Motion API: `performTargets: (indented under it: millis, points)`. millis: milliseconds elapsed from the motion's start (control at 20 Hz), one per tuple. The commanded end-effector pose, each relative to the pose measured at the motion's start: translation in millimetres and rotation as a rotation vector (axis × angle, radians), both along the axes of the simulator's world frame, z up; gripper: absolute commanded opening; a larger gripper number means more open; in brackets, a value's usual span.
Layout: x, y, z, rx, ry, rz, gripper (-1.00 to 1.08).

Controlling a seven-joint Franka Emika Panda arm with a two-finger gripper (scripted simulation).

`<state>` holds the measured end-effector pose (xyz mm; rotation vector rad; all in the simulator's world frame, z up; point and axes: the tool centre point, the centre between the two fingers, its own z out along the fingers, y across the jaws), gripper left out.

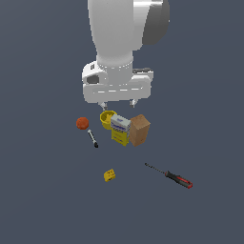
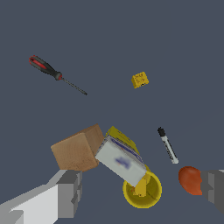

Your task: Pick up a designated object from a clutter of objects.

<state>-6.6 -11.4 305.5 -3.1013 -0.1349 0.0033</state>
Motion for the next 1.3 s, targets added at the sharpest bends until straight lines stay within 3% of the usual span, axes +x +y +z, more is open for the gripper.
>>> performTargets:
  millis: [0,1250]
  points:
    - [-1,0,-5,-0.002,-0.002,0.046,1.0]
    - [-28,2,-76,-0.026,-0.018,0.692,1.0]
